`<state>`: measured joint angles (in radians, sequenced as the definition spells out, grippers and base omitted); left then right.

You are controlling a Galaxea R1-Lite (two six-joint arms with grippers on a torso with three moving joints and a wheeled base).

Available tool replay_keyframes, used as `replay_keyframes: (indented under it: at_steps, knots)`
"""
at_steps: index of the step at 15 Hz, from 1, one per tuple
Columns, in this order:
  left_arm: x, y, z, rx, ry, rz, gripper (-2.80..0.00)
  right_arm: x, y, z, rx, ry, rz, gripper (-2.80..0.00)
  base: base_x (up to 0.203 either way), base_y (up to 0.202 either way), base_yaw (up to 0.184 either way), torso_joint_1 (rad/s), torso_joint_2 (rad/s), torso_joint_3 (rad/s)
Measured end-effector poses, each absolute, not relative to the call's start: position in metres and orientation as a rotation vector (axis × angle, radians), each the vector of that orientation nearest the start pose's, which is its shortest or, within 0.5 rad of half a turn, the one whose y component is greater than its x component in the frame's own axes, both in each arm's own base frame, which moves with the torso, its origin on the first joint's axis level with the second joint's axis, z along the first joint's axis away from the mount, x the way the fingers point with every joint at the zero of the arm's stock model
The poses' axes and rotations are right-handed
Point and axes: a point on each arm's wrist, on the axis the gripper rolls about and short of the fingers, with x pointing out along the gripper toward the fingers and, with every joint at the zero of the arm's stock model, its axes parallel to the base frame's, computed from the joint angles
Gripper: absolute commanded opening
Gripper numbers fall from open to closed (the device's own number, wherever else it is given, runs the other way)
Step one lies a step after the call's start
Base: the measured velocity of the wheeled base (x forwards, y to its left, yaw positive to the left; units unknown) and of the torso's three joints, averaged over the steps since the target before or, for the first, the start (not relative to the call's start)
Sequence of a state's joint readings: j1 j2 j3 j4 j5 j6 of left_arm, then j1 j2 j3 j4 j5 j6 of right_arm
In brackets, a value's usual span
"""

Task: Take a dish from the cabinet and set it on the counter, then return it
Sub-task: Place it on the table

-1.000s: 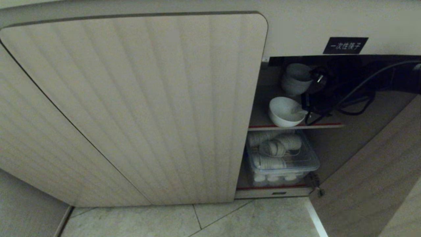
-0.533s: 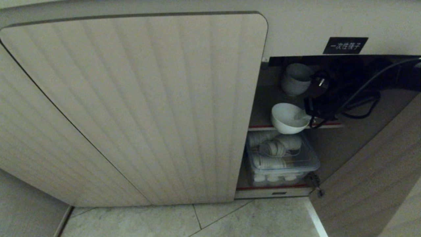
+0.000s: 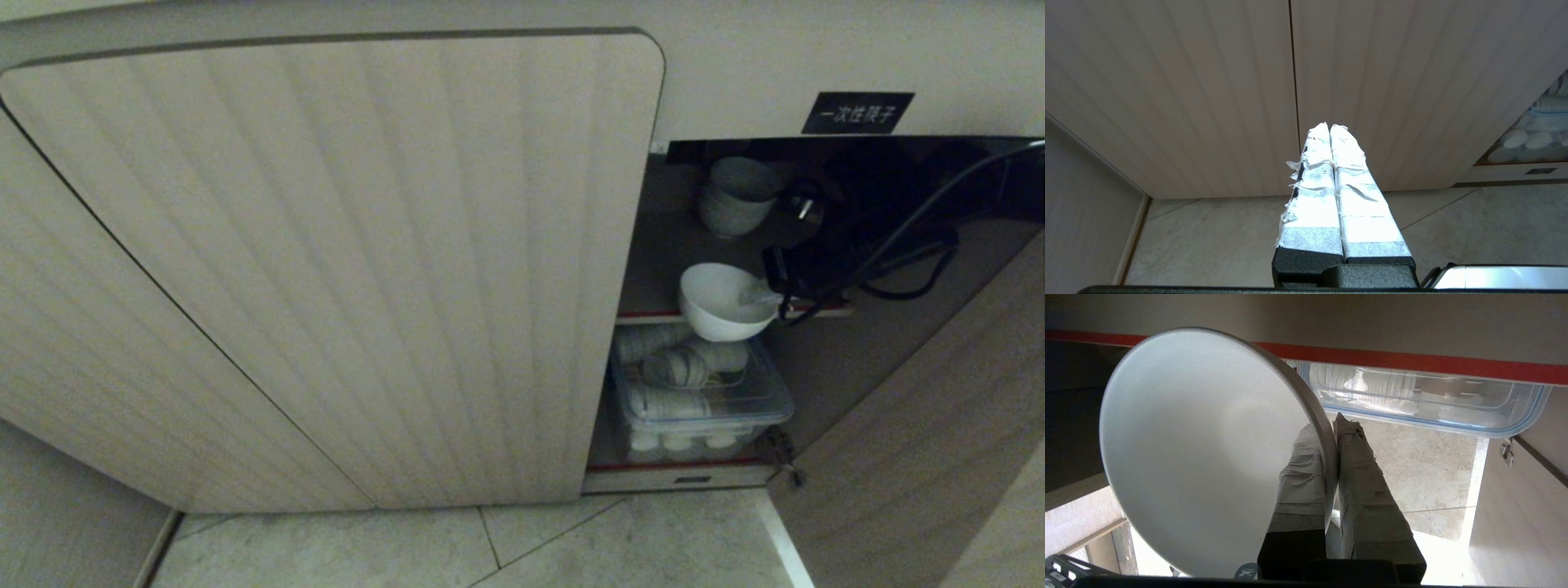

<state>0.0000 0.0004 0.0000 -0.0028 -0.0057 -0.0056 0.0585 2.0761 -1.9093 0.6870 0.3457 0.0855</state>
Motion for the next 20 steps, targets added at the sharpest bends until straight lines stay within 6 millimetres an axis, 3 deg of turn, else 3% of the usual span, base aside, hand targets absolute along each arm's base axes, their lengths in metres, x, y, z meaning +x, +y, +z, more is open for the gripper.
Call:
replay_keyframes:
  at_steps: [10, 20]
  knots:
    - [-0.023, 0.000, 0.076, -0.005, -0.002, -0.006, -2.80, 0.376, 0.028, 0.225, 0.187, 0.924, 0.344, -2.80, 0.000, 0.000, 0.000, 0.000, 0.00, 0.000]
    - [-0.023, 0.000, 0.076, -0.006, -0.002, -0.006, -2.80, 0.343, 0.024, 0.218, 0.191, 0.981, 0.332, -2.80, 0.000, 0.000, 0.000, 0.000, 0.00, 0.000]
